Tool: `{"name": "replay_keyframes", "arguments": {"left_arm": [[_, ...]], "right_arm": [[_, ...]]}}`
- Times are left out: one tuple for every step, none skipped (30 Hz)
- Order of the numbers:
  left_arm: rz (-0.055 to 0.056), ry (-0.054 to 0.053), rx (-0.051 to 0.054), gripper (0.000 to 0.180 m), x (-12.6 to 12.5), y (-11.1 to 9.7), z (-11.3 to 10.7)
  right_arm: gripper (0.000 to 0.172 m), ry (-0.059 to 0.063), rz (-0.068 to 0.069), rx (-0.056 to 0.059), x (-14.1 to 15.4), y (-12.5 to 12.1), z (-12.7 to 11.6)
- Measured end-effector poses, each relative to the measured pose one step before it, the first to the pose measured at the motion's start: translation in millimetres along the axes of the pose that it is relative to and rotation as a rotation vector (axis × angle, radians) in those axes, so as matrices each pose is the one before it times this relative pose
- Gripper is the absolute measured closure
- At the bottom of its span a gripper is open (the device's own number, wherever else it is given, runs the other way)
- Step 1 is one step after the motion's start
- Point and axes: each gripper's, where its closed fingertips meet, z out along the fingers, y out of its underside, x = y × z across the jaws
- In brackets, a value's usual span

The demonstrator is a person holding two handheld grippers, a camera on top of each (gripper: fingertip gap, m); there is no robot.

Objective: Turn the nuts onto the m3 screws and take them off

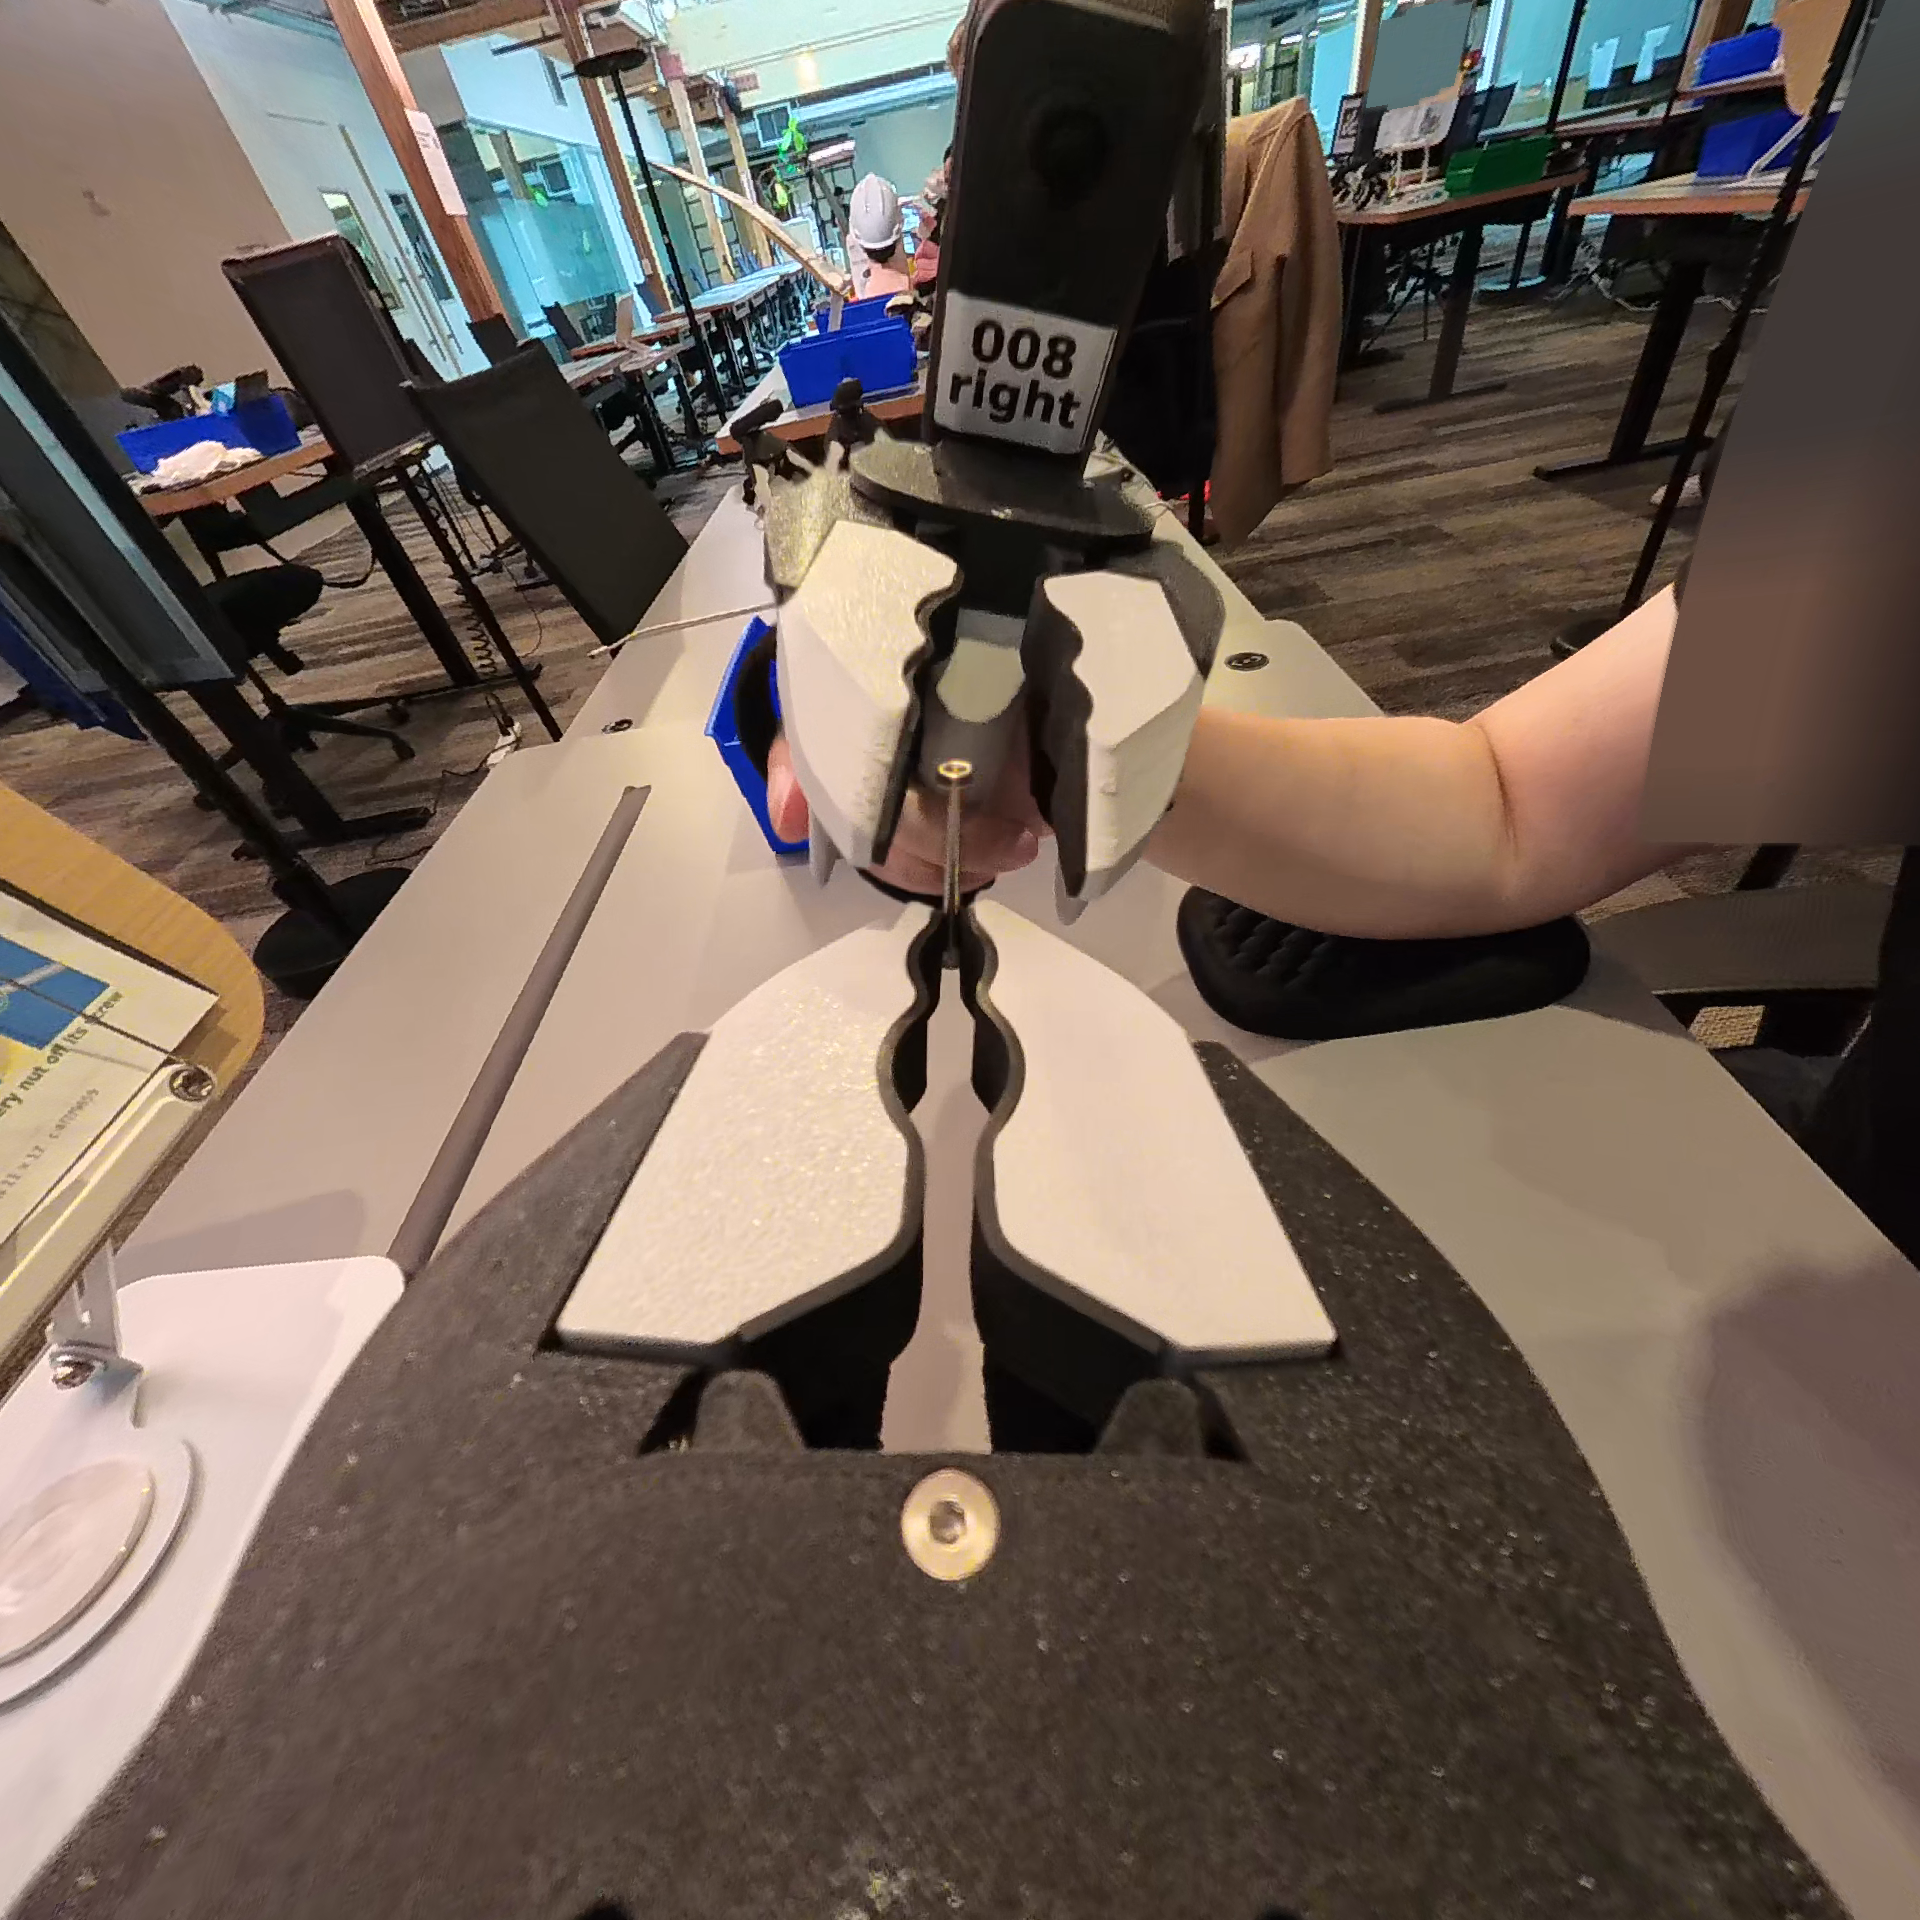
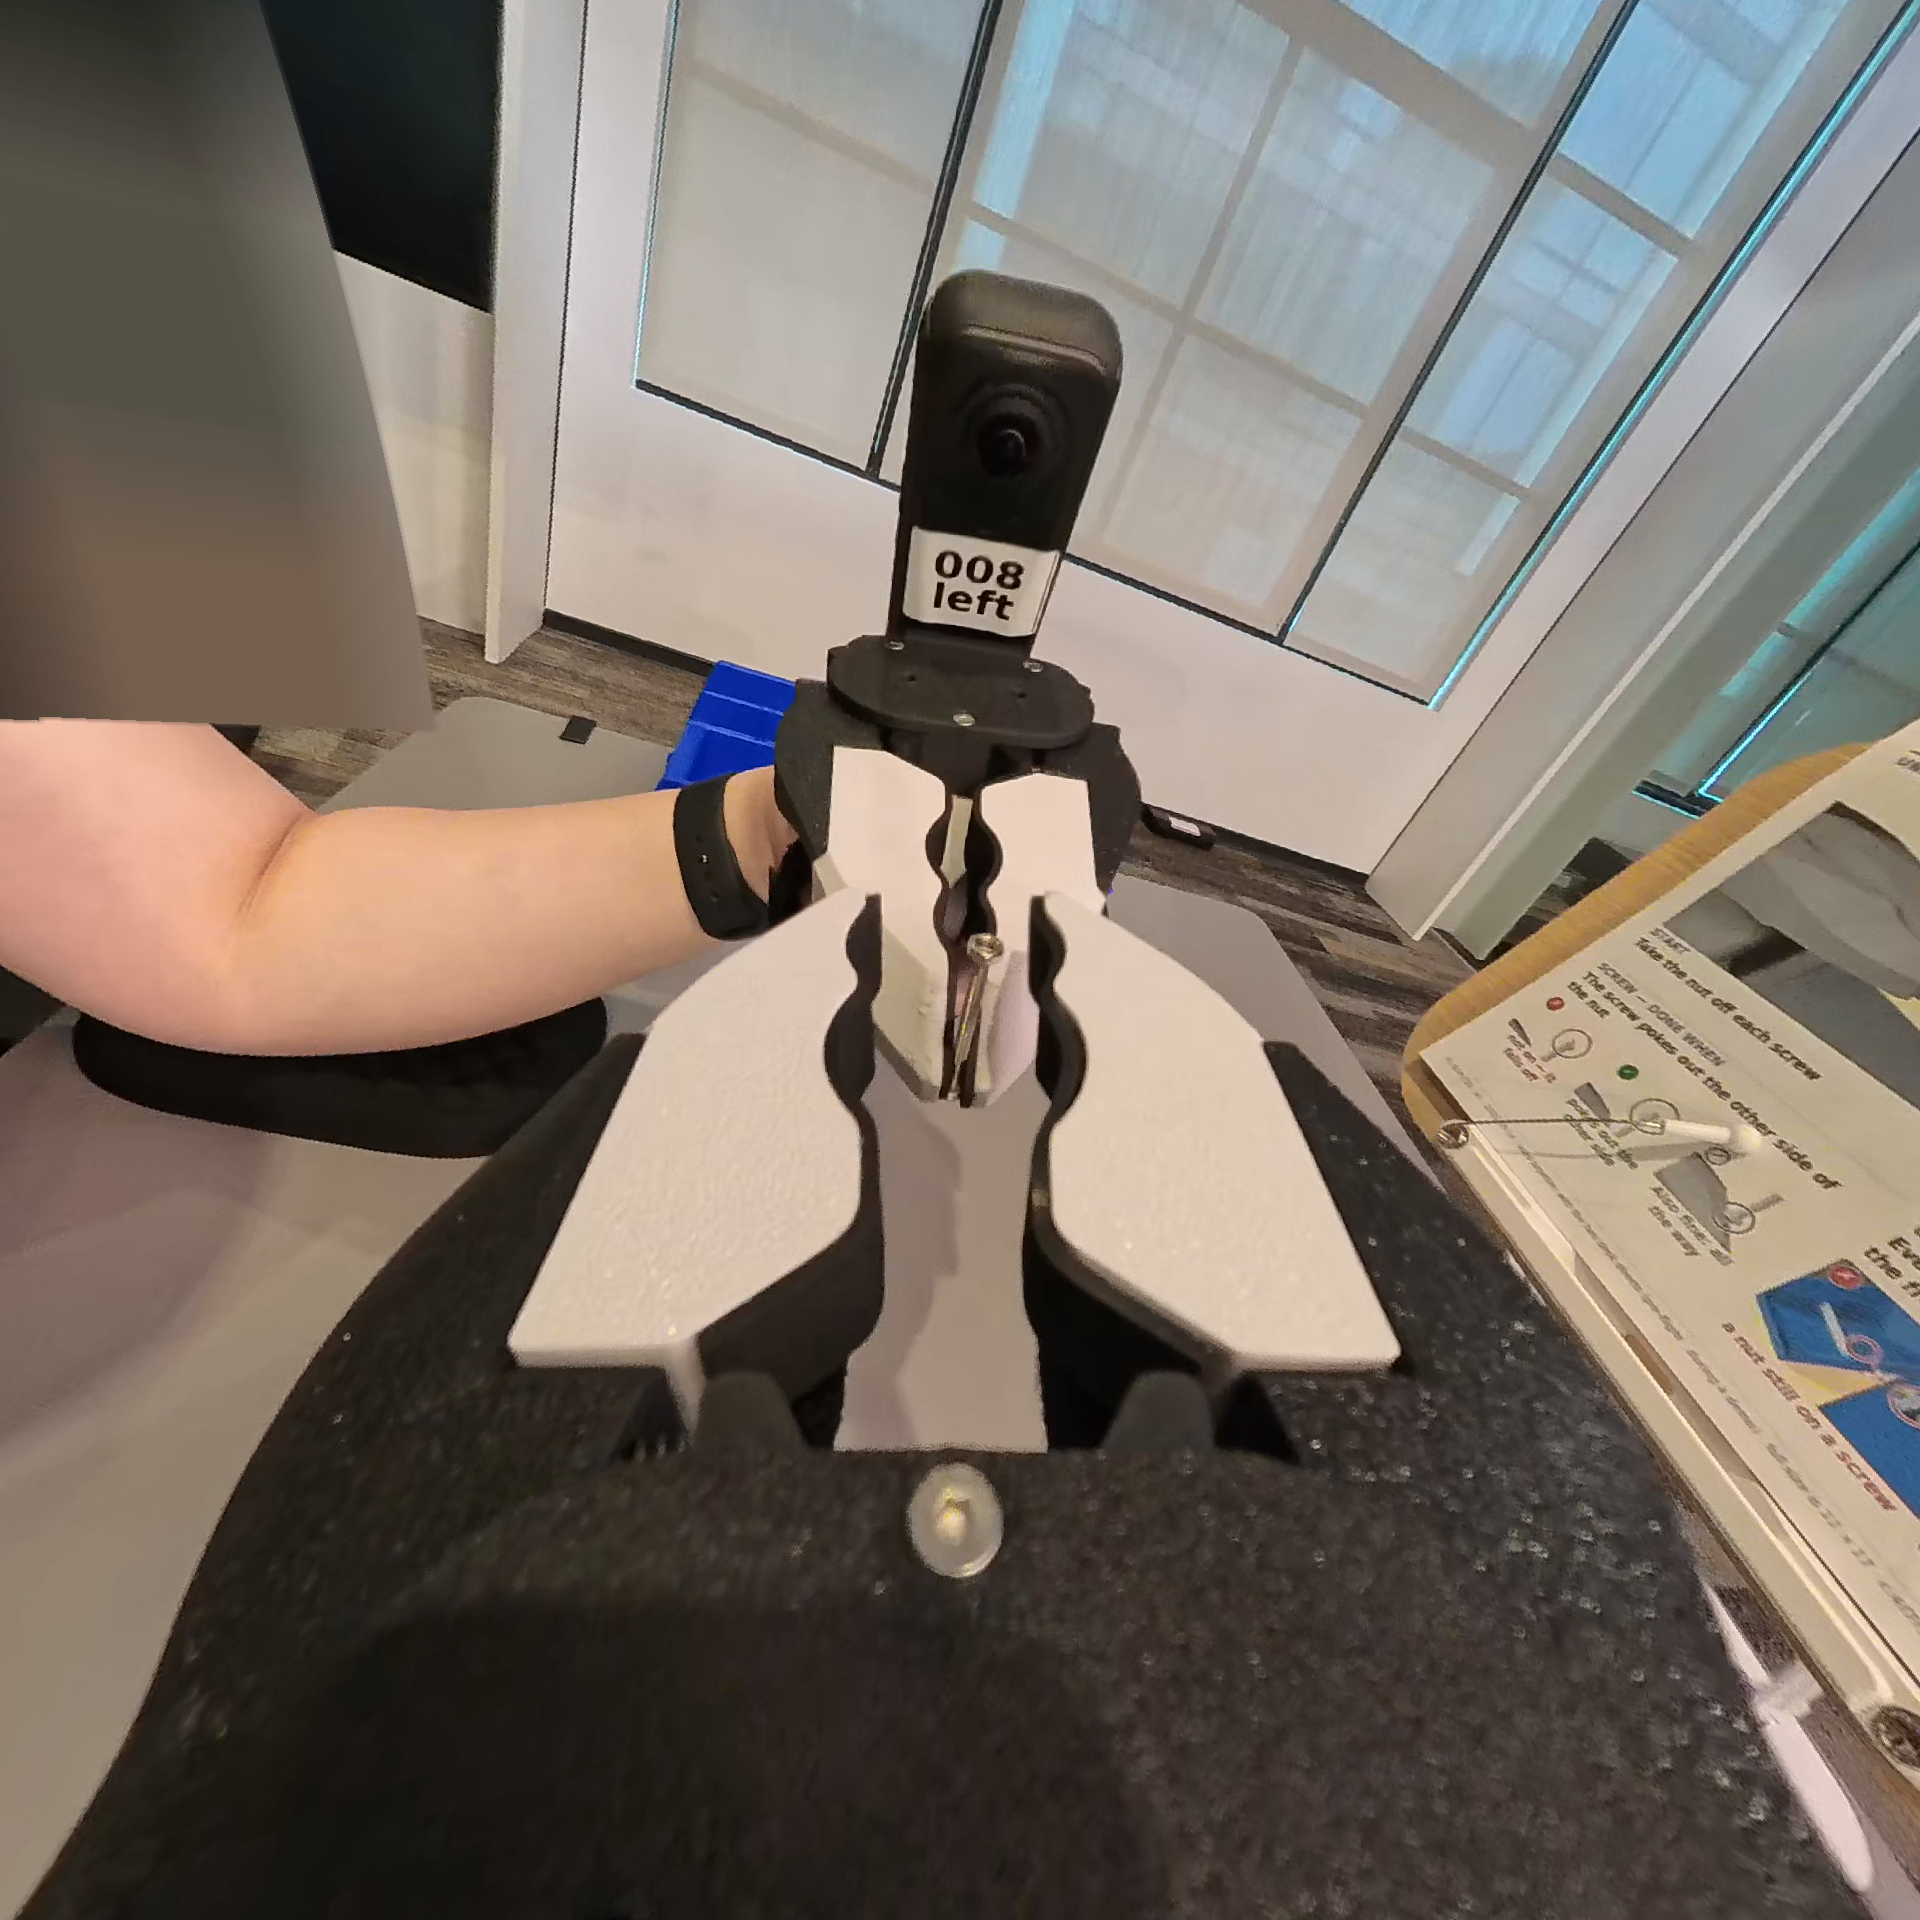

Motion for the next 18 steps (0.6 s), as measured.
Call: {"name": "replay_keyframes", "arguments": {"left_arm": [[0.0006,0.0020,0.0012,0.178,0.45,-0.51,0.16],[0.0020,-0.0024,-0.0001,0.178,-0.20,-0.17,0.20],[0.0015,-0.0017,0.0004,0.178,-0.13,-0.09,0.05],[-0.0008,0.0015,0.0024,0.178,0.19,-0.27,-0.03],[-0.0014,-0.0005,0.0034,0.178,-0.27,-0.55,-0.01],[-0.0009,-0.0016,0.0034,0.178,-0.41,-0.43,-0.20],[-0.0005,-0.0004,0.0022,0.178,-0.09,-0.32,-0.16],[-0.0007,-0.0002,0.0020,0.178,-0.05,-0.30,-0.18],[-0.0010,0.0004,0.0012,0.178,-0.06,-0.10,-0.13],[0.0008,-0.0004,0.0010,0.178,0.00,-0.23,-0.13],[0.0016,-0.0027,-0.0003,0.178,-0.33,0.14,-0.10],[0.0005,-0.0022,-0.0015,0.178,-0.41,0.22,-0.12],[0.0005,-0.0025,-0.0004,0.178,-0.36,-0.01,-0.24],[0.0006,-0.0020,0.0016,0.178,-0.29,-0.26,-0.20],[-0.0002,-0.0011,0.0007,0.178,-0.22,-0.15,-0.17],[0.0000,-0.0010,-0.0002,0.178,-0.10,0.05,-0.21],[0.0003,-0.0013,0.0005,0.178,-0.20,-0.22,-0.29],[0.0000,-0.0021,0.0010,0.178,-0.33,-0.15,-0.44]], "right_arm": [[0.145,-0.0046,0.0006,0.0053,-1.01,-0.73,0.72],[0.145,-0.0045,0.0005,0.0044,-0.94,-0.69,0.56],[0.145,-0.0021,-0.0003,0.0036,-0.70,-0.53,0.50],[0.145,-0.0013,-0.0013,0.0015,-0.50,-0.14,0.56],[0.145,-0.0015,-0.0011,-0.0027,-0.36,0.46,0.49],[0.145,0.0000,-0.0010,-0.0030,-0.12,0.63,0.48],[0.145,0.0006,-0.0007,0.0007,-0.06,-0.06,0.43],[0.144,0.0003,-0.0005,0.0038,-0.16,-0.48,0.34],[0.144,-0.0008,-0.0004,0.0032,-0.33,-0.41,0.40],[0.143,-0.0001,-0.0002,0.0005,-0.15,-0.01,0.22],[0.143,-0.0001,0.0005,-0.0008,0.00,0.22,0.06],[0.143,-0.0006,0.0011,-0.0017,0.03,0.29,-0.09],[0.143,0.0016,0.0004,0.0009,0.39,-0.03,-0.11],[0.142,0.0014,0.0004,0.0019,0.20,-0.23,-0.26],[0.142,-0.0001,0.0005,0.0003,0.11,-0.08,-0.16],[0.142,0.0008,-0.0001,-0.0011,0.16,0.05,-0.18],[0.142,0.0016,-0.0019,-0.0015,0.31,0.07,-0.32],[0.142,0.0024,-0.0027,-0.0014,0.33,0.22,-0.43]]}}
